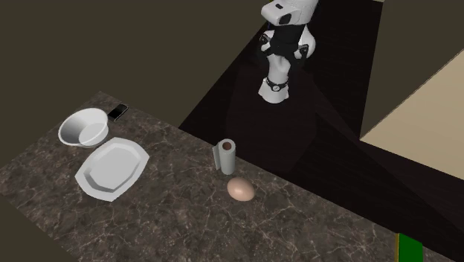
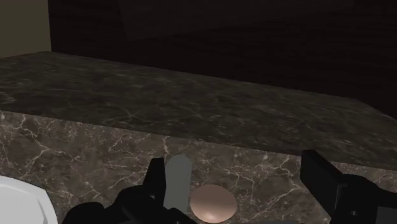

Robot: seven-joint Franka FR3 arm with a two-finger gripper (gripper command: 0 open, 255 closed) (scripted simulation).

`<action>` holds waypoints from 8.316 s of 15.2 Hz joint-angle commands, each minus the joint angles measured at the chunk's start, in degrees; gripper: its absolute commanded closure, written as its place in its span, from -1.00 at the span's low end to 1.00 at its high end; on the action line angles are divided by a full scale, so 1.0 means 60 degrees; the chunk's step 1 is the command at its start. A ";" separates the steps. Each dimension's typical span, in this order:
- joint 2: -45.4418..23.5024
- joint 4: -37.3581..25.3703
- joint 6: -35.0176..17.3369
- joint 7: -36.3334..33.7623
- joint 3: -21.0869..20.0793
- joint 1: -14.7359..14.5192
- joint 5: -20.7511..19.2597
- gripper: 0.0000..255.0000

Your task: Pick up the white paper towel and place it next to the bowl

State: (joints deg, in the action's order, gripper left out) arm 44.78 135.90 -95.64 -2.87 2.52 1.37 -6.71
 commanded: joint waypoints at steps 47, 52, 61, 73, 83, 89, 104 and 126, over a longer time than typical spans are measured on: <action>-0.6734 -0.1077 -0.6861 0.1263 0.2007 0.0249 0.1070 1.00; -0.6440 -0.1439 -0.6214 0.1184 0.1982 0.0252 0.0970 1.00; -0.6048 -0.2217 -0.5055 0.1092 0.1934 0.0251 0.0861 1.00; -0.5794 -0.3506 -0.3517 0.1038 0.1879 0.0236 0.0810 1.00; -0.5817 -0.4815 -0.2231 0.1040 0.1854 0.0218 0.0828 1.00; -0.5937 -0.5716 -0.1447 0.1058 0.1853 0.0207 0.0862 1.00; -0.6309 -0.7441 -0.0084 0.1804 0.2274 0.0489 0.1050 1.00; -0.8618 -0.8280 -0.0872 0.7360 0.5196 0.3003 0.3023 1.00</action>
State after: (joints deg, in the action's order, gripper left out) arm -5.85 86.78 -100.76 39.35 32.97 18.35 10.45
